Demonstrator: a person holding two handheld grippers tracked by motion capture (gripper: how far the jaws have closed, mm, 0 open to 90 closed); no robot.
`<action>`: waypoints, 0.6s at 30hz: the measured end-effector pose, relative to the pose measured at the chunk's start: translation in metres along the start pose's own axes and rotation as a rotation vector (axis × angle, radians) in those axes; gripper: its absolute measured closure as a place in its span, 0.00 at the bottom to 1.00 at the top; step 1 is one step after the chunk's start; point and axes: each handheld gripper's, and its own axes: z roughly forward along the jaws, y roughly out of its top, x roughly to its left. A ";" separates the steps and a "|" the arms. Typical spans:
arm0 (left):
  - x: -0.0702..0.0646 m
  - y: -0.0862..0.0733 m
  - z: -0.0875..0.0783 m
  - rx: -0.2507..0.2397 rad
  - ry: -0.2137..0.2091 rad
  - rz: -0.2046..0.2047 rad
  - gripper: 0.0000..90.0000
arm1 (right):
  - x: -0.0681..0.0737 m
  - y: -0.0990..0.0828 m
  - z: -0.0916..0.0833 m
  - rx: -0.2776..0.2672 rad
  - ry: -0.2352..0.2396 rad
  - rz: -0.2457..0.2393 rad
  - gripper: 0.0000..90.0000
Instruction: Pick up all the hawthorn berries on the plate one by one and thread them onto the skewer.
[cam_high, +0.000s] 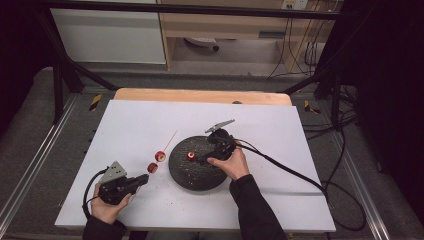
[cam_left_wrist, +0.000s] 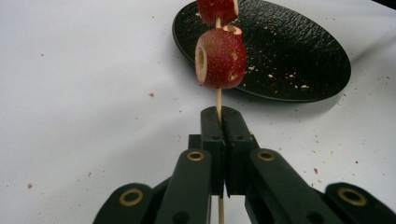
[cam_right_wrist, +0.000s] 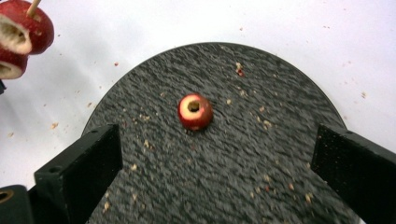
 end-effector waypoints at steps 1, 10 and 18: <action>0.000 0.000 0.000 0.001 0.000 0.000 0.98 | 0.000 0.002 0.002 0.002 0.000 -0.001 0.04; 0.002 0.000 0.001 0.008 0.003 -0.002 0.98 | 0.003 0.018 0.021 0.077 0.009 -0.039 0.10; 0.003 -0.001 0.003 0.017 0.008 -0.010 0.98 | 0.005 0.027 0.037 0.126 0.027 -0.082 0.17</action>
